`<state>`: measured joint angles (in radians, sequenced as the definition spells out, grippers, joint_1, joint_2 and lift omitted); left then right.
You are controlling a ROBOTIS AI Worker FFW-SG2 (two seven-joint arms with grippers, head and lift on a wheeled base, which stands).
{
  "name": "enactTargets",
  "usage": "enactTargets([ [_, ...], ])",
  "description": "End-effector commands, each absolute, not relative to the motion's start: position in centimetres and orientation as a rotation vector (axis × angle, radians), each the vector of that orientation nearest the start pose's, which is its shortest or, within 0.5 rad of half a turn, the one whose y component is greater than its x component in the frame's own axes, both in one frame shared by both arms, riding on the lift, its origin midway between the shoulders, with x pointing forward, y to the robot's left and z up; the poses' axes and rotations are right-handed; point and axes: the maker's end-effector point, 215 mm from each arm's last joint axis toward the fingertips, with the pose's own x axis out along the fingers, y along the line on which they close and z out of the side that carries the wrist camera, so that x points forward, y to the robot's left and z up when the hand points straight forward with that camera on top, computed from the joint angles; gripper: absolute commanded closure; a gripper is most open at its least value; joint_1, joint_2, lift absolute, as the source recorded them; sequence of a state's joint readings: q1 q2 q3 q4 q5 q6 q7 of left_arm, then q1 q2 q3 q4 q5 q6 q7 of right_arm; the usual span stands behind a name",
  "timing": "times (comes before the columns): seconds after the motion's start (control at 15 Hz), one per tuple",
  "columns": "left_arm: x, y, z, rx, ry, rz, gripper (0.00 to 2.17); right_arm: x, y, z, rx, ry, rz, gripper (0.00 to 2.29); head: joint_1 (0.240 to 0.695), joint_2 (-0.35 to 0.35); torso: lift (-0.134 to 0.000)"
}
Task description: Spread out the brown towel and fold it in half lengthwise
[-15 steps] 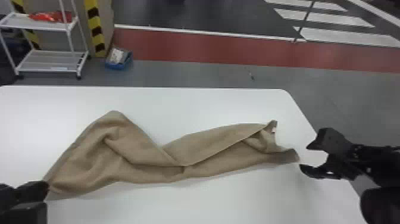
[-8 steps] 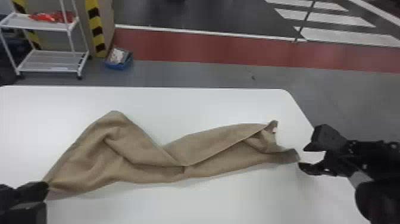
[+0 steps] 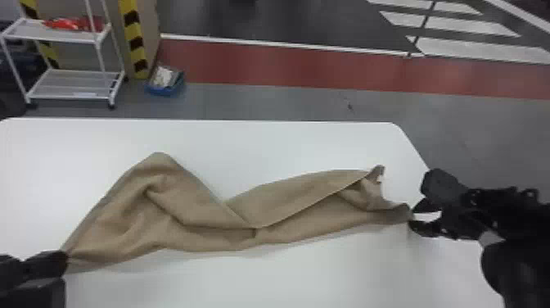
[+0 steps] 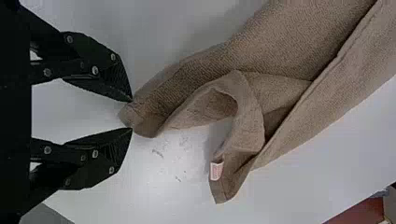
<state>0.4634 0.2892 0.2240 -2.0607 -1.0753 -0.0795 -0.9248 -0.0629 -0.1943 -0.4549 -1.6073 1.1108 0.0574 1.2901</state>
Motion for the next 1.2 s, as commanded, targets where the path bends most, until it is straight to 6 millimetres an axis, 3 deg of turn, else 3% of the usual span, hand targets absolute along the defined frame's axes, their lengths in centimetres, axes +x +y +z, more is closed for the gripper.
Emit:
enactTargets([
  [0.0, 39.2, 32.2, -44.5, 1.36, 0.581, -0.717, 1.37, 47.1, -44.6, -45.3, -0.898, 0.896, 0.585, 0.83, 0.695, -0.164, -0.124],
  [0.6, 39.4, 32.2, -44.4, 1.362, 0.579, -0.715, 1.37, 46.8, -44.3, -45.1, -0.894, 0.898, 0.604, 0.83, 0.695, -0.158, -0.124],
  [0.73, 39.4, 32.2, -44.4, 1.362, 0.579, -0.715, 1.37, 46.8, -44.3, -45.3, -0.89, 0.905, 0.61, 1.1, 0.695, -0.157, -0.124],
  [1.0, 39.4, 32.1, -44.4, 1.361, 0.578, -0.717, 1.37, 46.8, -44.6, -45.1, -0.864, 0.893, 0.603, 1.12, 0.695, -0.158, -0.124],
  [1.13, 39.5, 32.3, -44.2, 1.362, 0.576, -0.712, 1.37, 46.9, -44.9, -43.9, -0.824, 0.845, 0.587, 1.12, 0.695, -0.16, -0.124],
])
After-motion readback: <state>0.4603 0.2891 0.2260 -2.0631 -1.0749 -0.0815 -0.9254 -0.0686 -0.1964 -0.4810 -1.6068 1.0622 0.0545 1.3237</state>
